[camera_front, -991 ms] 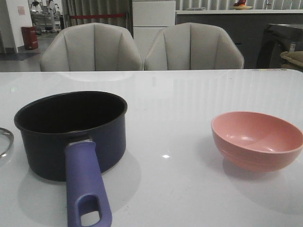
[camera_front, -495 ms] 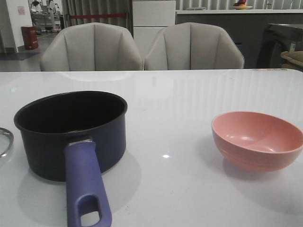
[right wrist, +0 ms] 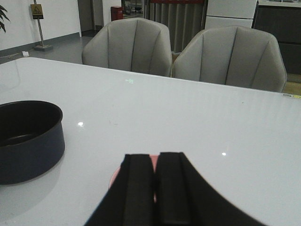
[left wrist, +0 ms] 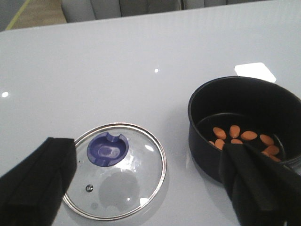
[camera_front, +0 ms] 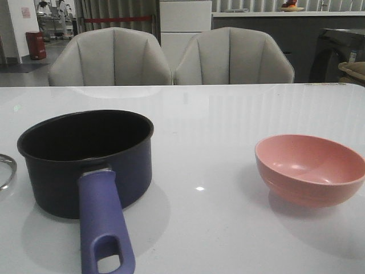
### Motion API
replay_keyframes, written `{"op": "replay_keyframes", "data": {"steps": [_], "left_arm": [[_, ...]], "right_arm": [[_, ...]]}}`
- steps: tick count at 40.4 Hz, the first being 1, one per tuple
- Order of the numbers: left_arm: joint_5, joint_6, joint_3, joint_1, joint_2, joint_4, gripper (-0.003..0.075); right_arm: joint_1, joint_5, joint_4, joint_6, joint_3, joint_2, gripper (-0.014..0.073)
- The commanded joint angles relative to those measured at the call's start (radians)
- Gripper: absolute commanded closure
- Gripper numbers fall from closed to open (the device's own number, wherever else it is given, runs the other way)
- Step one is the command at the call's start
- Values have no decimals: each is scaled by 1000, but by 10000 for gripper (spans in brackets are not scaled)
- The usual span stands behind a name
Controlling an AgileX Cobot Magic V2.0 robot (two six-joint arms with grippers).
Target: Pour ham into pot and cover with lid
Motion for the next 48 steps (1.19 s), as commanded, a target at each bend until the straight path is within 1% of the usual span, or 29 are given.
{"op": "replay_keyframes", "data": {"steps": [1, 8, 13, 18, 24, 29, 33, 40, 44, 48], "left_arm": [[14, -18, -114, 17, 97, -2, 52], [178, -80, -276, 51, 269, -2, 53], [268, -80, -371, 54, 383, 2, 53], [346, -80, -435, 54, 493, 6, 64], [357, -80, -487, 54, 631, 6, 64], [412, -79, -538, 65, 756, -5, 64], [454, -43, -581, 68, 841, -5, 64], [459, -28, -647, 68, 950, -5, 64], [508, -25, -704, 93, 1011, -6, 64], [571, 22, -771, 143, 1083, -41, 64]], "right_arm": [[0, -76, 5, -9, -25, 8, 444], [0, -76, 5, -9, -25, 8, 444], [0, -76, 5, -9, -25, 8, 444], [0, -76, 5, -9, -25, 8, 444], [0, -76, 5, -9, -25, 9, 444], [0, -76, 5, -9, -25, 9, 444], [0, -76, 5, -9, -25, 9, 444], [0, -76, 5, -9, -25, 9, 444], [0, -76, 5, -9, -25, 9, 444], [0, -76, 5, -9, -25, 9, 444]]}}
